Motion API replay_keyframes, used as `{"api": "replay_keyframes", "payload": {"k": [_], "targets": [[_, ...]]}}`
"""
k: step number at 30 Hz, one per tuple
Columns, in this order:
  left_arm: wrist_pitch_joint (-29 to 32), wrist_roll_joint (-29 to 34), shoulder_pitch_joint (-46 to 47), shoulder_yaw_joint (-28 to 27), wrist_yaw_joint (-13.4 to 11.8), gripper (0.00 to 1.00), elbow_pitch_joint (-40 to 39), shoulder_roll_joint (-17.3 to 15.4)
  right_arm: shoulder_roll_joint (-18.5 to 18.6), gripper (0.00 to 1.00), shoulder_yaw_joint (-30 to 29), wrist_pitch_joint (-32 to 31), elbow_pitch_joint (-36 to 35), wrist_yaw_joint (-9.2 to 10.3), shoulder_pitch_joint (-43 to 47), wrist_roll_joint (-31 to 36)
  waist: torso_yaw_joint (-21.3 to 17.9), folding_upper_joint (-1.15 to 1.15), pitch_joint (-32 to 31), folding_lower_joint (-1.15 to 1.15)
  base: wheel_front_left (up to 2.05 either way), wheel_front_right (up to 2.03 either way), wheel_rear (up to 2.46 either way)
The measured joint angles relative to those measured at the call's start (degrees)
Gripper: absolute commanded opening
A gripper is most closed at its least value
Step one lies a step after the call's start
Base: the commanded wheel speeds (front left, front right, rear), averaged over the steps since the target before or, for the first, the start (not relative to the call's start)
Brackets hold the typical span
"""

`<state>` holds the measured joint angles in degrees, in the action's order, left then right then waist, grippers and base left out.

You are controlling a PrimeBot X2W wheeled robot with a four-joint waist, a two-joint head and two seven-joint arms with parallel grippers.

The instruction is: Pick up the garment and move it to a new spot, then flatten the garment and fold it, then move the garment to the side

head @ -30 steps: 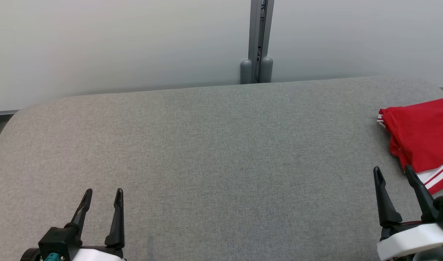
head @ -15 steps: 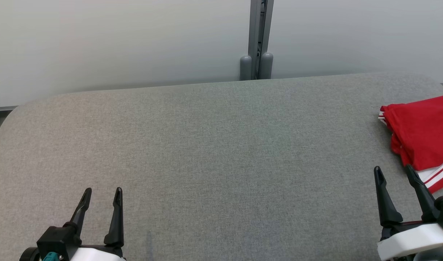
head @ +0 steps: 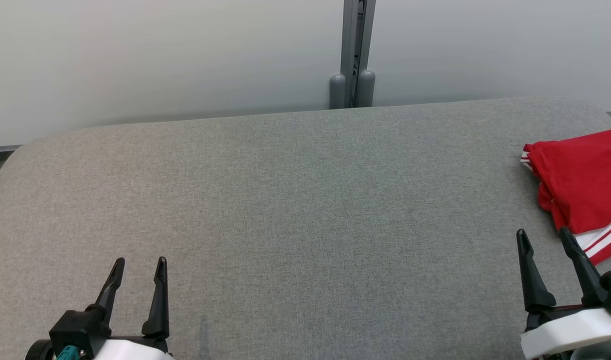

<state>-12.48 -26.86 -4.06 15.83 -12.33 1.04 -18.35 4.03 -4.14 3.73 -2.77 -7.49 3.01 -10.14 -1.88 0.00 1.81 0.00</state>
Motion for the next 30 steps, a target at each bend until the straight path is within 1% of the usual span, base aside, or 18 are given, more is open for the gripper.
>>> {"api": "replay_keyframes", "payload": {"k": [21,22,26,30], "targets": [[-0.66,-0.42,0.73,0.32,0.18,1.0,0.68,-0.45,-0.38,1.0,0.11,0.41,0.09,0.0,-0.02,-0.22,0.43,0.0,0.47,0.0,0.0,0.0,0.0],[-0.66,-0.43,0.68,0.44,0.21,0.0,0.79,-0.41,-0.45,0.0,0.13,0.4,0.18,0.0,0.02,-0.29,0.46,0.0,0.51,0.0,0.0,0.0,0.0],[-0.4,-0.92,-0.57,1.04,0.2,0.0,2.44,1.1,-1.05,0.0,0.54,0.31,2.09,0.0,0.82,-0.78,0.47,0.0,0.49,0.0,0.0,0.0,0.0],[0.49,-4.44,-0.6,0.2,1.05,0.0,2.82,1.63,-1.14,0.0,0.54,-0.2,2.93,0.0,0.82,-5.02,0.52,0.0,0.43,0.0,0.0,0.0,0.0]]}}
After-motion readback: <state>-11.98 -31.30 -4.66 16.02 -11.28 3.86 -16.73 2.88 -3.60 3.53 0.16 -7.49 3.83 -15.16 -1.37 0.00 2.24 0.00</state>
